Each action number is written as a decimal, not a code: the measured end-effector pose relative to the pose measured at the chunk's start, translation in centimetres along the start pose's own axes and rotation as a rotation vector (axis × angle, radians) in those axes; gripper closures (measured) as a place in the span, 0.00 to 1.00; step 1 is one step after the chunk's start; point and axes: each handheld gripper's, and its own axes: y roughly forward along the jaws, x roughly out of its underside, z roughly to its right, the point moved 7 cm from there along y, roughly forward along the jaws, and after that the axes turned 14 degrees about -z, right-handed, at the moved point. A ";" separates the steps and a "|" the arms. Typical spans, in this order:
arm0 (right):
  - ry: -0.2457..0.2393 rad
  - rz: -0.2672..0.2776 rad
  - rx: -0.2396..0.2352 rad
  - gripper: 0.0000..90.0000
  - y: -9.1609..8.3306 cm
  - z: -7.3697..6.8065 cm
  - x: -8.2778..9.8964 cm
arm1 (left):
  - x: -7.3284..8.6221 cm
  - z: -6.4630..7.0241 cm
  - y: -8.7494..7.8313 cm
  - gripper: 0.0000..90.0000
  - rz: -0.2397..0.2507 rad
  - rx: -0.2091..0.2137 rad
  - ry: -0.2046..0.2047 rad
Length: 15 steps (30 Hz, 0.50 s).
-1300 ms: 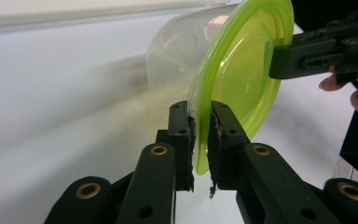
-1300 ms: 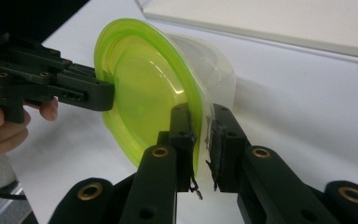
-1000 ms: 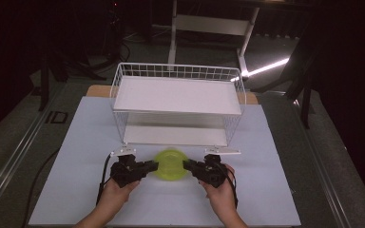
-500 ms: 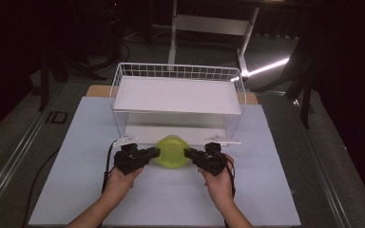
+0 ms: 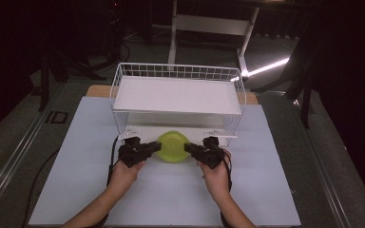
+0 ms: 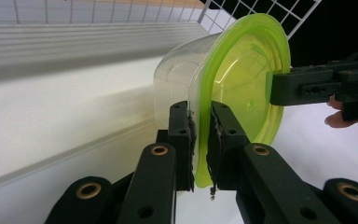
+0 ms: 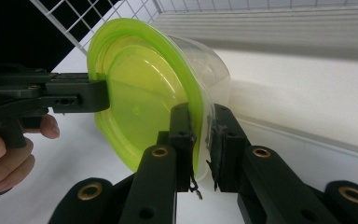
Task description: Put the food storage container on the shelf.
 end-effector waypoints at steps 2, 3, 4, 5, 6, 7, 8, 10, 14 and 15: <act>0.005 0.002 -0.001 0.89 0.3 0.3 -0.1 | -0.1 -0.2 0.3 0.90 -0.004 -0.002 -0.002; 0.009 0.000 0.001 0.89 0.4 0.4 -0.1 | -0.2 -0.3 0.4 0.90 -0.003 -0.005 -0.003; 0.011 0.001 0.007 0.89 0.5 0.5 -0.2 | -0.2 -0.5 0.6 0.90 -0.004 -0.006 -0.006; 0.015 0.000 0.008 0.89 0.6 0.6 -0.3 | -0.3 -0.6 0.7 0.90 -0.005 -0.006 -0.009; 0.020 -0.004 0.012 0.89 0.8 0.7 -0.3 | -0.3 -0.7 0.8 0.90 -0.008 -0.007 -0.010; 0.023 -0.003 0.014 0.89 0.9 0.8 -0.4 | -0.3 -0.9 0.9 0.90 -0.017 -0.008 -0.009; 0.025 -0.005 0.016 0.89 1.0 0.9 -0.4 | -0.4 -1.1 1.0 0.90 -0.018 -0.009 -0.011; 0.041 -0.007 0.012 0.89 1.3 0.9 -0.5 | -0.5 -1.3 1.2 0.90 -0.016 -0.009 -0.013; 0.036 -0.005 0.027 0.89 1.6 1.1 -0.6 | -0.6 -1.7 1.6 0.90 -0.019 -0.011 -0.014; 0.036 -0.007 0.032 0.89 1.7 1.2 -0.7 | -0.6 -1.8 1.7 0.90 -0.018 -0.015 -0.016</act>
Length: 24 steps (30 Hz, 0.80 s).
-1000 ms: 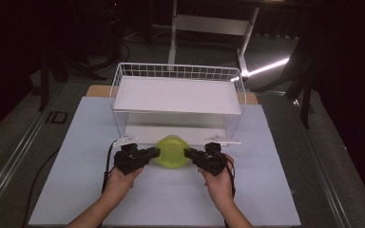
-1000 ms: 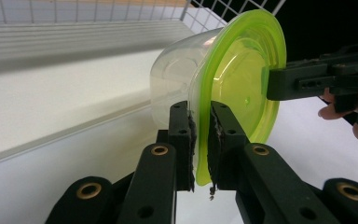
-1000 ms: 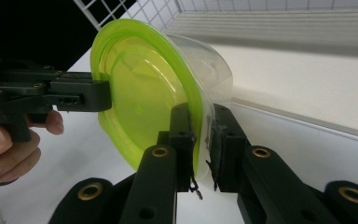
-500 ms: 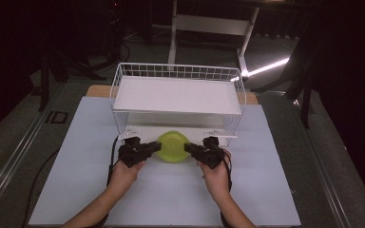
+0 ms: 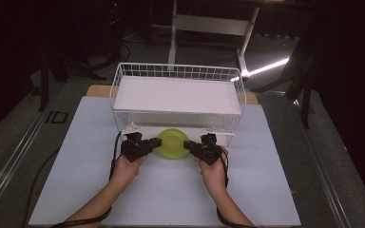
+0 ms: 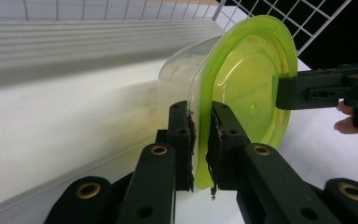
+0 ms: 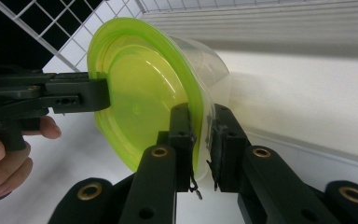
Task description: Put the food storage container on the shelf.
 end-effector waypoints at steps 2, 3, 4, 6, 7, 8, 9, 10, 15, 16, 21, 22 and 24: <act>0.001 0.001 0.006 0.89 0.3 0.1 -0.1 | 0.0 -0.2 0.2 0.90 0.002 0.001 -0.006; 0.001 0.003 0.010 0.89 0.4 0.2 -0.1 | -0.1 -0.3 0.3 0.90 0.004 -0.002 -0.011; 0.002 0.004 0.014 0.89 0.5 0.2 -0.2 | -0.1 -0.3 0.4 0.90 0.005 -0.001 -0.013; 0.001 0.010 0.019 0.89 0.6 0.4 -0.3 | -0.2 -0.5 0.5 0.90 0.006 -0.001 -0.015; 0.000 0.013 0.021 0.89 0.7 0.4 -0.3 | -0.3 -0.5 0.5 0.90 0.012 0.004 -0.016; 0.004 0.015 0.022 0.88 0.7 0.5 -0.4 | -0.4 -0.5 0.6 0.90 0.014 0.010 -0.021; 0.010 0.018 0.021 0.88 0.8 0.6 -0.4 | -0.4 -0.5 0.6 0.90 0.016 0.012 -0.022; 0.012 0.021 0.022 0.88 0.8 0.7 -0.5 | -0.5 -0.5 0.6 0.90 0.016 0.010 -0.019; 0.018 0.024 0.031 0.87 0.9 1.0 -0.7 | -0.9 -0.4 0.7 0.89 0.027 -0.004 0.010; 0.024 0.023 0.028 0.86 0.9 1.1 -0.7 | -1.0 -0.4 0.8 0.89 0.030 -0.008 0.015; 0.028 0.039 0.035 0.85 0.9 1.2 -1.3 | -1.7 -0.8 0.9 0.87 0.057 -0.018 0.004; 0.026 0.044 0.039 0.84 0.9 1.1 -1.4 | -1.8 -1.0 0.9 0.87 0.060 -0.021 0.001; 0.017 0.055 0.052 0.83 1.0 1.1 -1.8 | -2.0 -1.3 1.0 0.86 0.064 -0.024 -0.018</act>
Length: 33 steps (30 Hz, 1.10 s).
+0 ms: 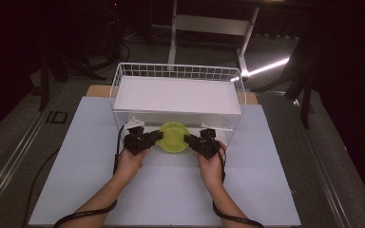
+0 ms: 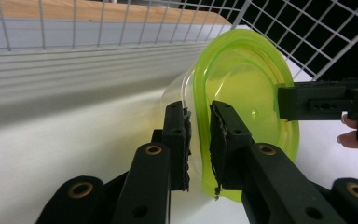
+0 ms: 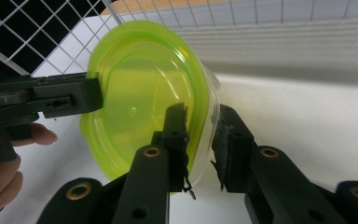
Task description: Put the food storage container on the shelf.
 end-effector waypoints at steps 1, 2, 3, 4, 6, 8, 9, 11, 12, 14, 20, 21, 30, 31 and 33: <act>-0.004 0.004 0.005 0.82 0.0 0.0 -0.1 | -0.1 -0.1 0.1 0.85 0.001 -0.002 0.002; -0.011 0.006 0.011 0.80 0.1 0.0 -0.3 | -0.1 -0.3 0.2 0.84 -0.004 0.001 -0.003; -0.018 0.006 0.026 0.79 0.2 0.1 -0.4 | -0.2 -0.3 0.2 0.82 -0.007 0.004 -0.014; -0.022 0.008 0.036 0.78 0.3 0.2 -0.5 | -0.2 -0.4 0.4 0.80 -0.011 0.005 -0.016; -0.020 0.014 0.046 0.75 0.4 0.4 -0.6 | -0.1 -0.4 0.6 0.75 -0.007 0.011 -0.017; -0.022 0.018 0.063 0.72 0.5 0.5 -0.7 | -0.2 -0.4 0.9 0.69 -0.006 0.021 -0.024; -0.025 0.024 0.068 0.71 0.5 0.5 -0.7 | -0.2 -0.2 1.0 0.69 -0.005 0.024 -0.030; -0.024 0.025 0.079 0.68 0.7 0.7 -0.9 | -0.3 -0.2 1.1 0.67 -0.002 0.018 -0.030; -0.023 0.026 0.082 0.68 0.7 0.7 -1.0 | -0.4 -0.2 1.2 0.67 -0.004 0.020 -0.042; -0.025 0.034 0.083 0.63 0.7 0.8 -1.2 | -0.5 -0.1 1.4 0.66 -0.004 0.013 -0.049; -0.076 0.046 0.093 0.57 0.3 0.2 -1.4 | -0.8 0.1 1.3 0.59 0.000 -0.021 -0.031; -0.087 0.043 0.096 0.55 0.3 0.1 -1.3 | -0.8 0.2 1.1 0.55 0.012 -0.030 -0.035; -0.128 0.071 0.112 0.53 -1.1 -0.4 -0.9 | -0.6 0.0 -0.1 0.46 0.028 -0.046 -0.044; -0.127 0.067 0.104 0.53 -1.2 -0.5 -0.8 | -0.5 0.1 -0.3 0.46 0.030 -0.047 -0.042; -0.124 0.067 0.088 0.54 -1.5 -0.7 -0.4 | -0.3 0.2 -0.8 0.43 0.039 -0.031 -0.042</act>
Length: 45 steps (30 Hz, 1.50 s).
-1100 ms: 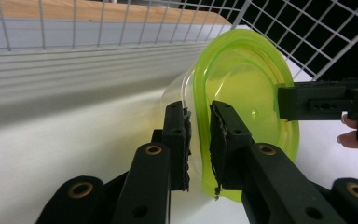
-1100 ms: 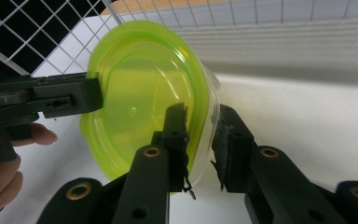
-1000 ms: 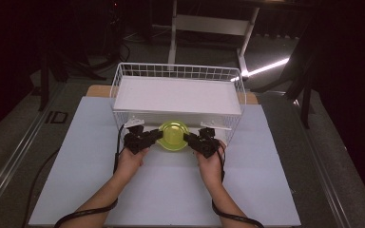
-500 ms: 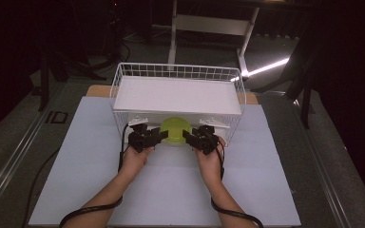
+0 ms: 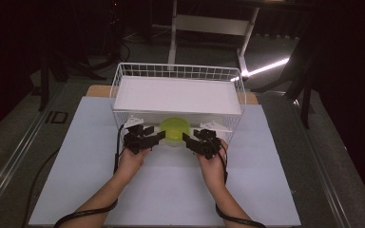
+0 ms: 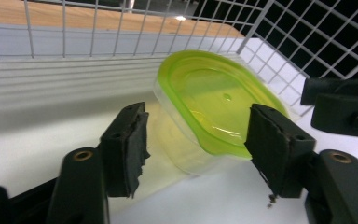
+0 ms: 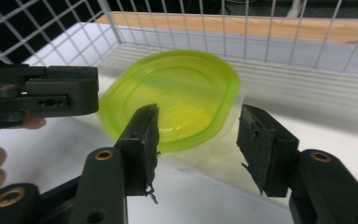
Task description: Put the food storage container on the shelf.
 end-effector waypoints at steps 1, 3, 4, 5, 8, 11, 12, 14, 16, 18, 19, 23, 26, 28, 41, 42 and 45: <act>-0.003 -0.005 -0.002 0.55 -0.1 -0.2 0.2 | 0.1 0.1 -0.3 0.43 0.003 0.000 0.001; -0.013 -0.006 -0.013 0.57 -0.4 -0.5 0.7 | 0.4 0.3 -0.9 0.35 0.011 0.011 0.014; -0.018 -0.010 -0.013 0.59 -0.5 -0.7 1.0 | 0.6 0.6 -1.2 0.34 0.010 0.037 0.031; -0.020 -0.012 -0.020 0.60 -0.6 -0.9 1.2 | 0.8 0.8 -1.5 0.28 0.013 0.039 0.048; -0.030 -0.026 -0.029 0.64 -0.5 -1.4 2.0 | 1.4 1.5 -2.3 0.23 0.025 0.070 0.082; -0.025 -0.052 -0.041 0.71 0.0 -1.7 2.8 | 2.2 2.1 -3.0 0.16 0.047 0.061 0.135; -0.026 -0.060 -0.041 0.74 0.2 -1.7 3.0 | 2.5 2.2 -3.2 0.12 0.057 0.053 0.147; -0.028 -0.078 -0.043 0.88 0.6 -1.8 3.3 | 3.2 2.3 -3.5 0.02 0.073 0.053 0.160; -0.036 -0.099 -0.034 0.98 1.1 -2.0 3.7 | 3.9 2.4 -3.9 0.02 0.084 0.060 0.162; -0.043 -0.109 -0.039 1.00 1.5 -2.3 3.9 | 4.6 2.3 -4.1 0.02 0.085 0.015 0.202; -0.038 -0.111 -0.043 1.00 1.7 -2.5 3.9 | 4.9 2.4 -4.1 0.02 0.092 -0.003 0.228; -0.044 -0.123 -0.050 1.00 2.6 -2.9 3.7 | 5.8 2.5 -4.3 0.02 0.089 0.006 0.239; -0.038 -0.126 -0.046 1.00 3.2 -2.9 3.3 | 6.1 2.7 -4.4 0.02 0.097 0.025 0.223; -0.032 -0.127 -0.041 1.00 3.5 -2.7 3.0 | 6.2 2.8 -4.5 0.02 0.100 0.031 0.223; 0.023 -0.108 -0.017 1.00 5.2 -1.5 0.9 | 6.0 2.4 -4.7 0.02 0.103 0.033 0.213; 0.026 -0.110 -0.019 1.00 5.3 -1.5 0.8 | 6.0 2.4 -4.7 0.02 0.101 0.031 0.212; 0.029 -0.112 -0.018 0.99 5.5 -1.4 0.6 | 6.0 2.4 -4.7 0.02 0.103 0.032 0.209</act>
